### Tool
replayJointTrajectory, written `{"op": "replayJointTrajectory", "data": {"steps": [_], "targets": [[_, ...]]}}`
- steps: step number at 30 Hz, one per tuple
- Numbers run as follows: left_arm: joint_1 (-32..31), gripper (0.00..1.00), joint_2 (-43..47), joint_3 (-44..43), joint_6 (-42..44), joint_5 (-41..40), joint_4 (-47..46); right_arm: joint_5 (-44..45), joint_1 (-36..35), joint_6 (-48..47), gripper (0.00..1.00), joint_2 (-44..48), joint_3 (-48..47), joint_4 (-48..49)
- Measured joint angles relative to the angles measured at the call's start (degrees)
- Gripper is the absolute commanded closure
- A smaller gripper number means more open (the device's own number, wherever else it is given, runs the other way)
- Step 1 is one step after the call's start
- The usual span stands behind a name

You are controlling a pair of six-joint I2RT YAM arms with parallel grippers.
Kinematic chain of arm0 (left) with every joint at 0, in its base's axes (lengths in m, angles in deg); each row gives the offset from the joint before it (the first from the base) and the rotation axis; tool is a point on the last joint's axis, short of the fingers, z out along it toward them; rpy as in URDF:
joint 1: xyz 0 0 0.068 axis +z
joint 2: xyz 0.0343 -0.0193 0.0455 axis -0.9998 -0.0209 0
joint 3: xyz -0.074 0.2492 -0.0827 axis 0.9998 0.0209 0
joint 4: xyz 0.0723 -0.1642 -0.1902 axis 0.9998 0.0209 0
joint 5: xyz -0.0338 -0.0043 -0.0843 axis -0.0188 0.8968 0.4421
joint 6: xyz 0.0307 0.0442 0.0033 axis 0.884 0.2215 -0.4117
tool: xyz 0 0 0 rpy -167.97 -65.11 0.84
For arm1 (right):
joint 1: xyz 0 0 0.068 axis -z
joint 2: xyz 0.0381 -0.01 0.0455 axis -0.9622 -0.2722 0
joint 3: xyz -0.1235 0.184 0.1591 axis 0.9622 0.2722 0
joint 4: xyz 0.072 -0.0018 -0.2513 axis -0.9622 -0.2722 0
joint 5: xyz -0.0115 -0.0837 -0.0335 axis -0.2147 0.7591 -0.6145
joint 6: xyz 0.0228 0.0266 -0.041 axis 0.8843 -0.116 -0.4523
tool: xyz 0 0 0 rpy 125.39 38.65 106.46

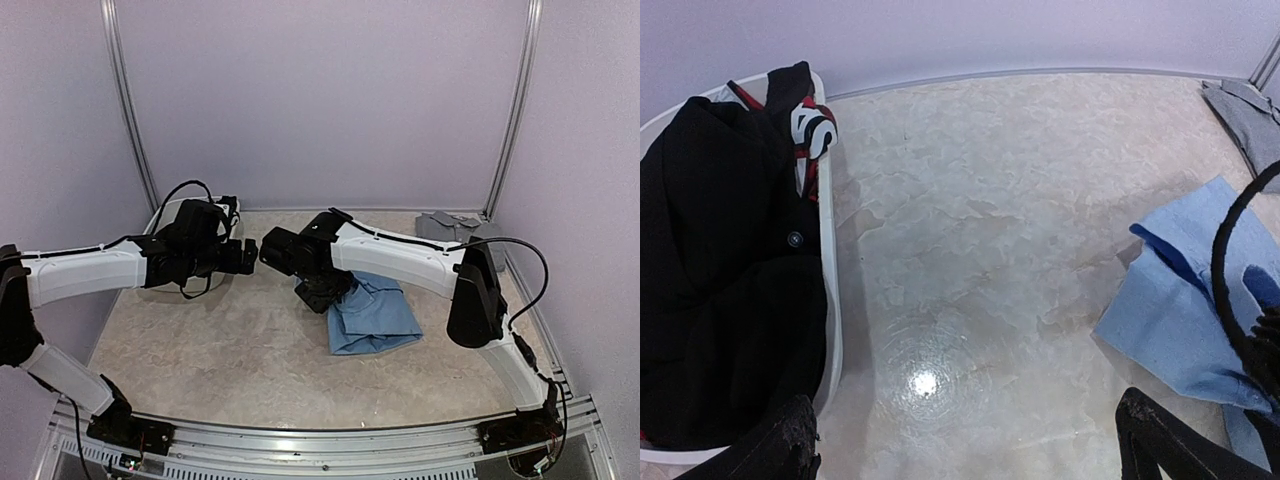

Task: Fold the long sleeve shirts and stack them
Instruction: Turn over the square-folded shirt at the center of the board.

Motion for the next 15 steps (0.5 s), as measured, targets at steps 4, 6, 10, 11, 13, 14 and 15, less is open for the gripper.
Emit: {"op": "replayJointTrajectory", "data": {"steps": [4, 6, 10, 11, 13, 14, 15], "targets": [[0.5, 0.01, 0.0, 0.0, 0.0, -0.1, 0.4, -1.6, -1.5, 0.2, 0.46, -0.8, -0.6, 0.2], [0.7, 0.01, 0.0, 0.0, 0.0, -0.1, 0.4, -2.6, -2.5, 0.4, 0.46, -1.3, -1.1, 0.6], [1.4, 0.01, 0.0, 0.0, 0.0, -0.1, 0.4, -5.1, -4.6, 0.4, 0.45, -1.6, -1.2, 1.7], [1.5, 0.01, 0.0, 0.0, 0.0, -0.1, 0.4, -5.9, -5.0, 0.4, 0.45, -1.7, -1.2, 2.1], [1.8, 0.01, 0.0, 0.0, 0.0, -0.1, 0.5, -7.6, -5.6, 0.3, 0.44, -1.7, -0.9, 3.5], [2.0, 0.01, 0.0, 0.0, 0.0, -0.1, 0.5, -8.5, -5.8, 0.1, 0.44, -1.7, -0.5, 4.4], [2.2, 0.01, 0.0, 0.0, 0.0, -0.2, 0.5, -9.5, -6.0, -0.1, 0.44, -1.7, 0.0, 5.5]]}}
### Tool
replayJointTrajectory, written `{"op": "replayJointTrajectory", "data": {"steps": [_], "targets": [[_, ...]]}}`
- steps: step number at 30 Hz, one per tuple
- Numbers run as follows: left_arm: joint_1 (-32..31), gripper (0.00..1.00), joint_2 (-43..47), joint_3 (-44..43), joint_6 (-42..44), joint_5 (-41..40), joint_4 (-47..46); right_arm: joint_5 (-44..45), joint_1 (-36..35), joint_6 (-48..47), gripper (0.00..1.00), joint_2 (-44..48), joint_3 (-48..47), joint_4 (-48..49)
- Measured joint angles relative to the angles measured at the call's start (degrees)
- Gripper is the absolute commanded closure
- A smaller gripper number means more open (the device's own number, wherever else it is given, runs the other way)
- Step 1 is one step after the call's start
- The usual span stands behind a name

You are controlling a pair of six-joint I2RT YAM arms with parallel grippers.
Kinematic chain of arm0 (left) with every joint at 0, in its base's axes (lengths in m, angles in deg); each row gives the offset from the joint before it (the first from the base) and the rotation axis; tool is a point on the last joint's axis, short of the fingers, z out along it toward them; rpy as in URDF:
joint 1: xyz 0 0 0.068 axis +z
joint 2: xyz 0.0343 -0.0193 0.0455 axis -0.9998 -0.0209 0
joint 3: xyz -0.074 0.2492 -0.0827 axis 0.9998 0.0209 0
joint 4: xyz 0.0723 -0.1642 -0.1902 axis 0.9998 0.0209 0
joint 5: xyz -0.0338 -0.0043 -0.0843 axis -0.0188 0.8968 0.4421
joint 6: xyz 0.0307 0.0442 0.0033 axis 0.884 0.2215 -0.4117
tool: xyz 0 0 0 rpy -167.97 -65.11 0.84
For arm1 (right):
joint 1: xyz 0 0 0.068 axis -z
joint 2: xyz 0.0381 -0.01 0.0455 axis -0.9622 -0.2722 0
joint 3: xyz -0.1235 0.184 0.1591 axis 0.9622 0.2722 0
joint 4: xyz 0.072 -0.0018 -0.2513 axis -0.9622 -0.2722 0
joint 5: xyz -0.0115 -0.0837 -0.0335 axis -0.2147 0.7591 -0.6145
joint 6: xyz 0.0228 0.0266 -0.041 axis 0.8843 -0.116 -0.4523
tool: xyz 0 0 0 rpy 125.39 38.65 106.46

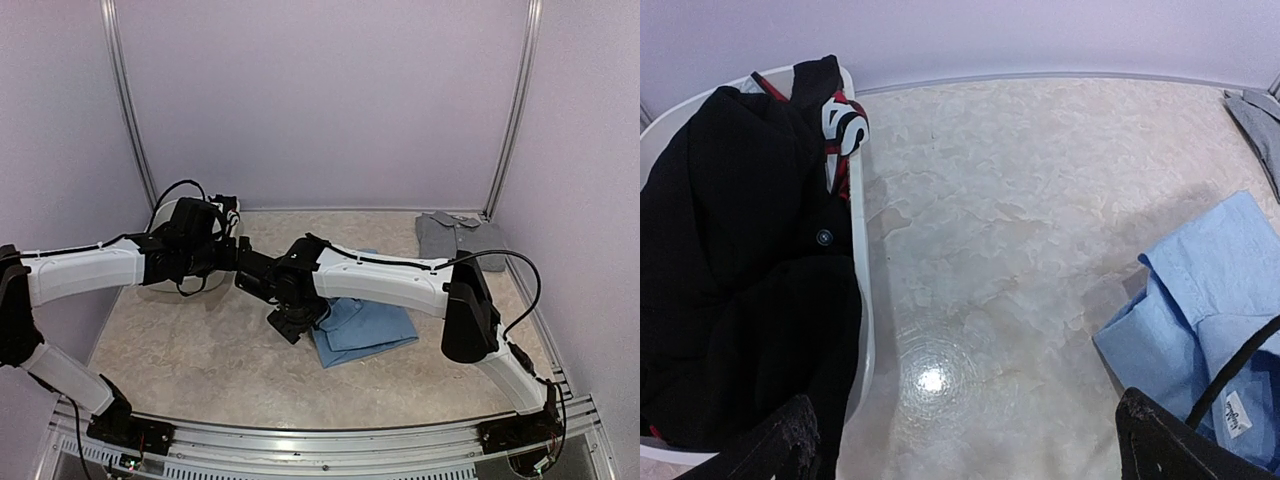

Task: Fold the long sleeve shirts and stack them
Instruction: Turn over the square-folded shirt at the center of the board, then smooth out the square-folded shirt at the center of the board.

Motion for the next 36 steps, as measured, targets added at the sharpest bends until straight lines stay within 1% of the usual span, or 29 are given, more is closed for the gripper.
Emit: {"op": "replayJointTrajectory", "data": {"steps": [3, 7, 8, 11, 13, 17, 20, 23, 27, 30, 33, 36], "targets": [[0.4, 0.01, 0.0, 0.0, 0.0, -0.2, 0.1, -1.8, -0.4, -0.6, 0.42, 0.0, 1.5, 2.3], [0.7, 0.01, 0.0, 0.0, 0.0, -0.3, 0.1, -1.5, -0.5, -0.9, 0.37, 0.6, 3.4, 4.0], [0.7, 0.01, 0.0, 0.0, 0.0, -0.2, 0.1, -1.2, -0.5, -0.9, 0.35, 1.2, 4.3, 4.3], [0.7, 0.01, 0.0, 0.0, 0.0, 0.2, 0.1, -0.2, -0.5, -1.7, 0.18, 5.0, 9.2, 6.2], [0.7, 0.01, 0.0, 0.0, 0.0, 0.7, 0.0, -0.2, -0.4, -2.1, 0.16, 8.0, 12.6, 7.7], [0.8, 0.01, -0.5, 0.0, 0.0, 2.4, -0.6, -2.3, 0.1, -3.8, 0.16, 17.2, 21.2, 13.3], [0.8, 0.01, -1.2, 0.0, 0.0, 4.8, -1.4, -4.5, 0.8, -4.3, 0.19, 24.2, 27.0, 17.9], [0.8, 0.01, -1.9, 0.1, -0.3, 8.9, -3.0, -7.3, 2.8, -4.4, 0.23, 31.2, 33.9, 23.1], [0.6, 0.01, -2.5, 1.9, -1.8, 18.3, -8.5, -10.7, 8.8, -4.1, 0.27, 37.3, 43.9, 29.8], [-0.9, 0.01, -3.2, 3.9, -3.0, 23.4, -12.6, -14.2, 14.9, -3.8, 0.28, 40.6, 52.8, 34.4], [-5.1, 0.01, -4.8, 4.3, -3.3, 25.9, -15.5, -17.6, 21.2, -3.7, 0.30, 42.2, 59.4, 38.5], [-10.7, 0.02, -7.7, 3.7, -3.4, 26.7, -17.0, -20.5, 25.5, -3.7, 0.31, 42.6, 62.5, 41.4]]}}
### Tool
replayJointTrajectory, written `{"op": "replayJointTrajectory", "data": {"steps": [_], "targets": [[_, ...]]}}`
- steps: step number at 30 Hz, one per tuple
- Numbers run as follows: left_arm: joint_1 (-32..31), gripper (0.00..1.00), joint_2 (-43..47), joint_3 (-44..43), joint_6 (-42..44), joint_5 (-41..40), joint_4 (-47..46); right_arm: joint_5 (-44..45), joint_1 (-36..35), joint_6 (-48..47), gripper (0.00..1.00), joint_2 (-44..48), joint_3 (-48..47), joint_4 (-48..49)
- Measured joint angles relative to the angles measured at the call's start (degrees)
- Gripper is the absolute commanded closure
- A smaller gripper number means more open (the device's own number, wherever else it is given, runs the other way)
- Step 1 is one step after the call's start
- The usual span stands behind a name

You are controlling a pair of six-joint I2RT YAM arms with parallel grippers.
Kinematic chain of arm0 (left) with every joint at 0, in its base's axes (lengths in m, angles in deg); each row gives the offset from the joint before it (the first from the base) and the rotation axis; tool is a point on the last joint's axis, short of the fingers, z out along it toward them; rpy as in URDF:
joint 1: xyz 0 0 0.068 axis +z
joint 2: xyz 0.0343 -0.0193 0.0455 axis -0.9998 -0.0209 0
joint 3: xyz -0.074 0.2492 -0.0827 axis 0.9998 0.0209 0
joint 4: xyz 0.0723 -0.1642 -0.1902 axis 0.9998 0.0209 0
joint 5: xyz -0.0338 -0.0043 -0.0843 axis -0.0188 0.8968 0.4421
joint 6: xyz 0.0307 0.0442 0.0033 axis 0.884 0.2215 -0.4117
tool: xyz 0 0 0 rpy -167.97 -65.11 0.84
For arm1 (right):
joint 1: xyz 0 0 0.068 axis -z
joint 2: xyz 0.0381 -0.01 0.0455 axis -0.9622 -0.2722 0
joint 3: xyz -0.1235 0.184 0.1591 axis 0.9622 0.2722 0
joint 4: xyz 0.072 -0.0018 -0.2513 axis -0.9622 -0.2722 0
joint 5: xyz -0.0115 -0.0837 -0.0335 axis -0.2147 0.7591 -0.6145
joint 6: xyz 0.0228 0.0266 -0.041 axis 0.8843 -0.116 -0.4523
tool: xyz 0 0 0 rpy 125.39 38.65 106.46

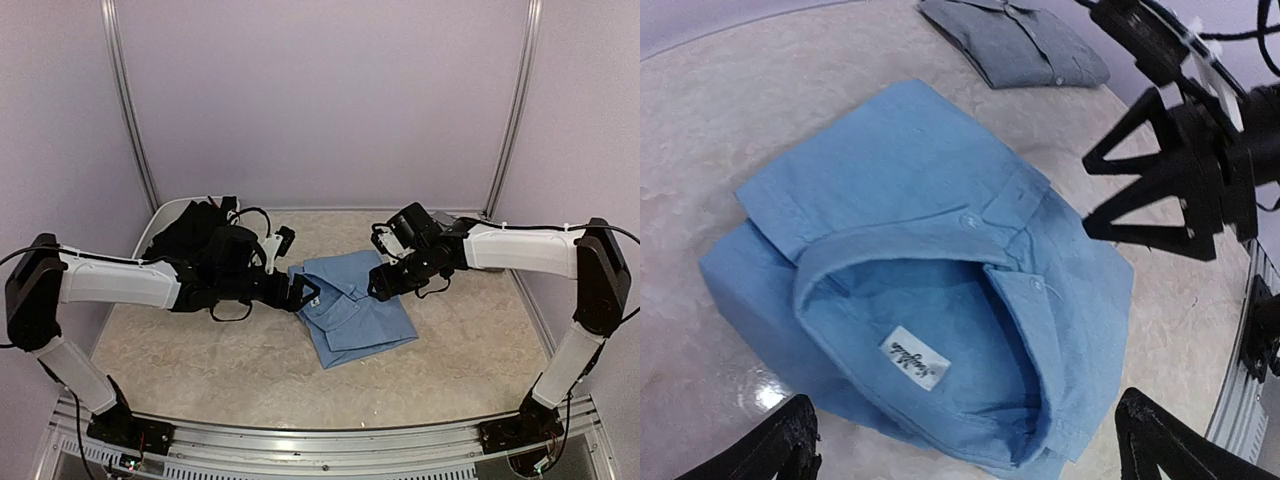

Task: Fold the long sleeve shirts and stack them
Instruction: Smooth out the square-folded shirt at the center of the board.

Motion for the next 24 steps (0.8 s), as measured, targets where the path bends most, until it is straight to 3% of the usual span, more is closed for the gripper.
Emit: {"op": "replayJointTrajectory", "data": {"steps": [8, 16, 24], "targets": [[-10.0, 0.06, -10.4, -7.0, 0.1, -5.2, 2.7, -6.6, 6.1, -1.3, 0.39, -0.3, 2.2, 6.2], [-10.6, 0.08, -18.4, -12.8, 1.9, -11.7, 10.0, -10.1, 6.7, -2.1, 0.42, -3.0, 7.1, 8.5], [-9.8, 0.07, -20.8, -15.2, 9.5, -15.5, 18.1, -11.1, 7.6, -4.3, 0.19, -2.5, 6.9, 8.9]]}}
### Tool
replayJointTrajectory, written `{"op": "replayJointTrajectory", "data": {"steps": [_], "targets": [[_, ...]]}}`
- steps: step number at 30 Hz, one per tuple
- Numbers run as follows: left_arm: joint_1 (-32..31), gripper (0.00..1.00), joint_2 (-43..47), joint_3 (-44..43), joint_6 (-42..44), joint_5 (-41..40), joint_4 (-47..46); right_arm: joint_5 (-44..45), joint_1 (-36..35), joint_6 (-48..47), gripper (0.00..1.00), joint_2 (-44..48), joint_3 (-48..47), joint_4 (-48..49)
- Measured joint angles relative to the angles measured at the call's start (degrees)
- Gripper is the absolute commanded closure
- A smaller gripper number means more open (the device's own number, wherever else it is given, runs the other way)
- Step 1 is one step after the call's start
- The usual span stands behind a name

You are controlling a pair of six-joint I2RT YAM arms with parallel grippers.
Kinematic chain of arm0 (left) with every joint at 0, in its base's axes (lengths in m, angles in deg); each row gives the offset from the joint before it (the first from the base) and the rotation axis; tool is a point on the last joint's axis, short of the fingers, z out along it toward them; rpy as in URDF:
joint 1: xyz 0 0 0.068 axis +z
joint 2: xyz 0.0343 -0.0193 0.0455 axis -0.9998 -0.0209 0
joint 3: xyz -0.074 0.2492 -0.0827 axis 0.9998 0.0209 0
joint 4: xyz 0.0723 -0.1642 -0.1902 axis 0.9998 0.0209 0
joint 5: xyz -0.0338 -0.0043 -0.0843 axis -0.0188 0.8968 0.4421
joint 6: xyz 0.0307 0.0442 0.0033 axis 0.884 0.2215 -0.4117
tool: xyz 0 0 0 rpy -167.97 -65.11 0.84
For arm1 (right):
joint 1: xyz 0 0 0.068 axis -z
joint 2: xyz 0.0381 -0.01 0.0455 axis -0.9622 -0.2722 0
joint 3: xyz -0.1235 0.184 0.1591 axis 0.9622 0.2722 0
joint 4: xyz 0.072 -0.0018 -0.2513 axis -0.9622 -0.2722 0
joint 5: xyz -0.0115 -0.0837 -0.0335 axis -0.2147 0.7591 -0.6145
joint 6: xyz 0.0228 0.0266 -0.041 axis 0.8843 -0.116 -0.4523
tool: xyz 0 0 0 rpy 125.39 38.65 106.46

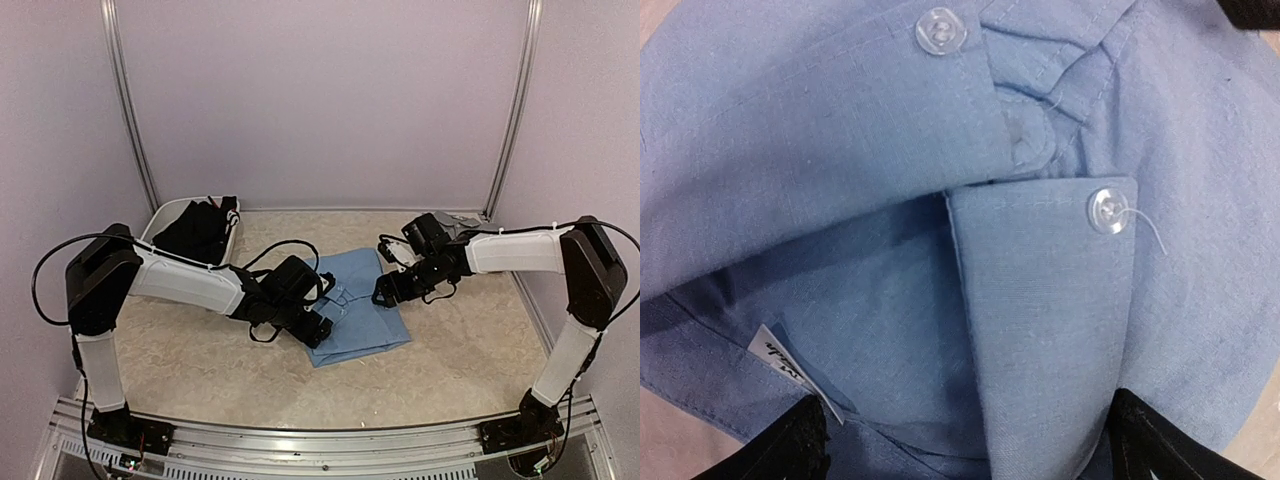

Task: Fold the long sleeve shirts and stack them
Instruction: Smooth out the square-folded shirt at the center of the board, then rotate the square-folded shirt at the center of the board.

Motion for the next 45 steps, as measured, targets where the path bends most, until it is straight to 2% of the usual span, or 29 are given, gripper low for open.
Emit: {"op": "replayJointTrajectory", "data": {"steps": [7, 13, 19, 26, 31, 39, 45], "targets": [[0.6, 0.01, 1.4, 2.0, 7.6, -0.4, 1.2, -2.2, 2.7, -1.9, 0.13, -0.2, -4.0, 1.3], [1.0, 0.01, 9.5, 7.5, 9.5, 1.7, -2.0, -6.7, 4.6, -0.2, 0.11, -2.6, -5.7, 6.0], [4.7, 0.01, 19.4, 10.2, 4.6, 7.5, -12.4, -8.5, 4.9, 3.5, 0.12, -8.1, -8.3, 8.9], [11.3, 0.01, 19.8, 11.1, -4.5, 9.7, -14.8, -9.2, 5.9, 7.5, 0.13, -11.1, -8.5, 12.0], [12.2, 0.01, 18.7, 14.6, -10.6, 12.0, -15.9, -13.5, 8.7, 9.1, 0.18, -13.5, -8.7, 15.0], [12.8, 0.01, 15.5, 17.2, -17.5, 14.4, -18.1, -25.6, 12.5, 11.6, 0.26, -18.8, -8.4, 22.0], [13.0, 0.01, 14.5, 17.5, -19.3, 15.2, -19.2, -32.7, 12.7, 14.1, 0.44, -21.4, -8.2, 27.6]]}}
